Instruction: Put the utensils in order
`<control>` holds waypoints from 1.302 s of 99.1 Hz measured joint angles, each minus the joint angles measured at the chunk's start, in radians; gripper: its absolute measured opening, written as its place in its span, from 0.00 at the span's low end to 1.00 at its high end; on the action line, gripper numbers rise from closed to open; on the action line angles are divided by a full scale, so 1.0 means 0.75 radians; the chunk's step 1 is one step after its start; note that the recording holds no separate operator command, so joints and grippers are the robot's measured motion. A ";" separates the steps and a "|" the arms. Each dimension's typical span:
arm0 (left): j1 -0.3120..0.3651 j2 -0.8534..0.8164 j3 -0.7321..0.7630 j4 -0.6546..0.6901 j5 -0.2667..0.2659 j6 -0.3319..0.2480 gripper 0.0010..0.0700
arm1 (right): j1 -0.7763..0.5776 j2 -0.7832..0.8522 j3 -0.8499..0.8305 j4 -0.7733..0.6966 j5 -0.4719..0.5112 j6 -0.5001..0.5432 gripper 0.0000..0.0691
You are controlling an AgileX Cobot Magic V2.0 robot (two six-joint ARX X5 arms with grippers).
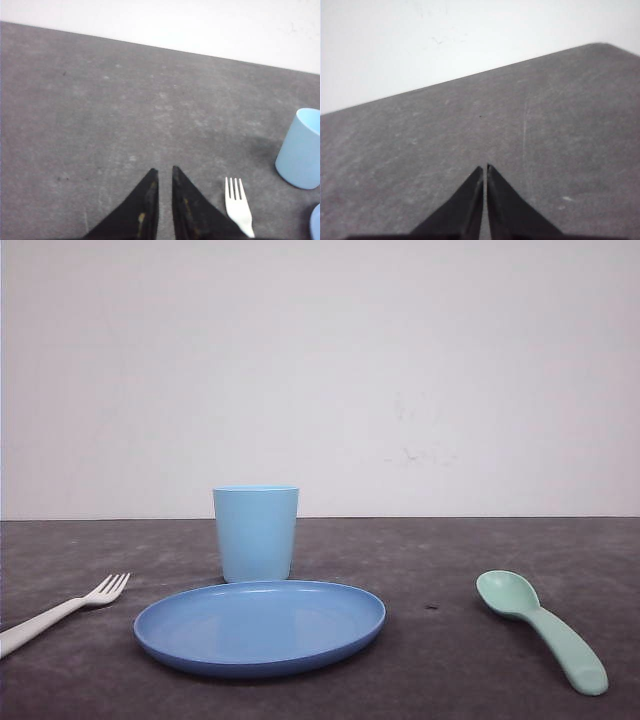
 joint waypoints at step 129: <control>-0.107 1.299 0.910 -0.575 0.211 0.072 0.49 | 0.111 0.939 0.931 -0.669 -0.105 -0.217 0.69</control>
